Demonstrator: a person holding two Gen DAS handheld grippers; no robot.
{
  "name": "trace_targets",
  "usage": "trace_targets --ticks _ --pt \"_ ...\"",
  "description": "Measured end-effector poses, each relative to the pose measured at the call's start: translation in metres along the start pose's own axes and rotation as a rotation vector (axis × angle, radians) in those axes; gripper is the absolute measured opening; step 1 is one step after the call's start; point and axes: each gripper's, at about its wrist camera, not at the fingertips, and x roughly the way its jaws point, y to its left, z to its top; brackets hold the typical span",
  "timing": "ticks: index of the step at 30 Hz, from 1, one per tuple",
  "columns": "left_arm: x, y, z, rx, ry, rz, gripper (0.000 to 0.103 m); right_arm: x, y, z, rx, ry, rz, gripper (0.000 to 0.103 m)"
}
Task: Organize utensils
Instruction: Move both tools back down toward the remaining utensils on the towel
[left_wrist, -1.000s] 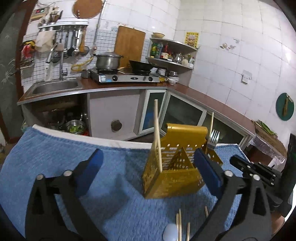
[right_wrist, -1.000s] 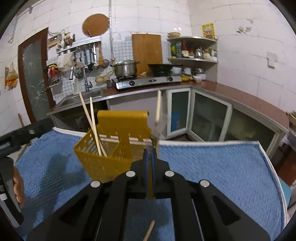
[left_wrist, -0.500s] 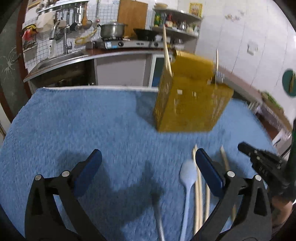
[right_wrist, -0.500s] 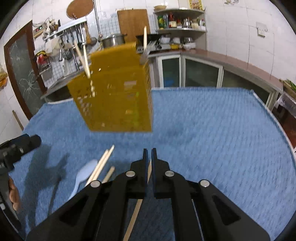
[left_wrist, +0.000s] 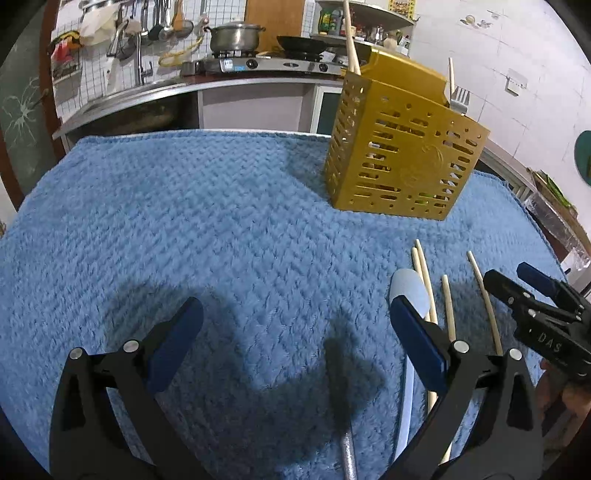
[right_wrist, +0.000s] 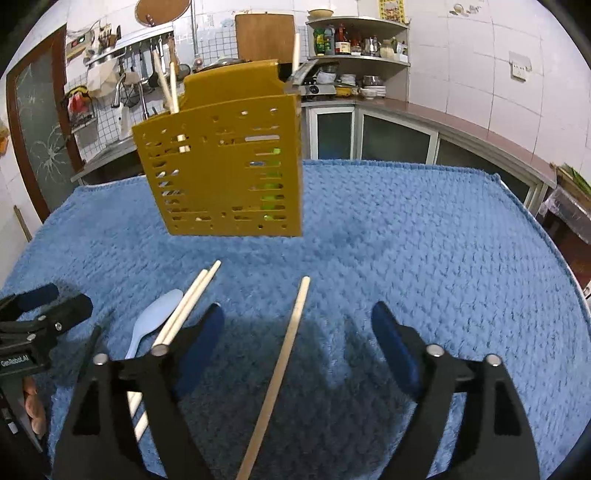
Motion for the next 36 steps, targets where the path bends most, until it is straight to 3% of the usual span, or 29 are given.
trace_targets --ticks 6,9,11,15,22,26,30,33,35,36 --pt "0.006 0.008 -0.002 -0.05 0.048 -0.081 0.098 0.005 0.0 0.0 0.01 0.04 -0.038 0.087" --pt "0.011 0.009 0.0 -0.029 0.091 -0.057 0.098 0.001 -0.004 0.002 0.045 0.026 -0.131 0.087" --pt "0.009 0.007 0.0 -0.003 0.077 -0.026 0.098 -0.007 -0.007 0.006 0.073 0.007 -0.155 0.088" --pt "-0.001 0.001 0.0 0.048 0.024 0.011 0.098 -0.022 -0.011 0.016 0.077 -0.03 -0.159 0.088" --pt "0.003 0.003 0.002 0.056 0.065 0.021 0.098 -0.002 -0.02 0.016 0.103 0.108 -0.154 0.088" --pt "0.004 0.002 0.001 0.042 0.074 0.001 0.098 0.004 -0.02 0.008 0.121 0.093 -0.144 0.088" --pt "0.004 0.001 -0.002 0.015 0.071 0.019 0.098 -0.004 -0.018 0.006 0.105 -0.012 -0.129 0.088" --pt "0.0 0.004 -0.005 -0.048 0.055 0.012 0.098 0.002 -0.011 0.004 0.03 0.02 -0.142 0.087" --pt "0.001 0.002 -0.005 -0.056 0.078 0.004 0.096 0.008 -0.009 0.004 0.035 0.053 -0.144 0.08" --pt "0.003 0.001 -0.005 -0.051 0.097 -0.003 0.095 0.012 -0.009 0.004 0.045 0.076 -0.138 0.064"
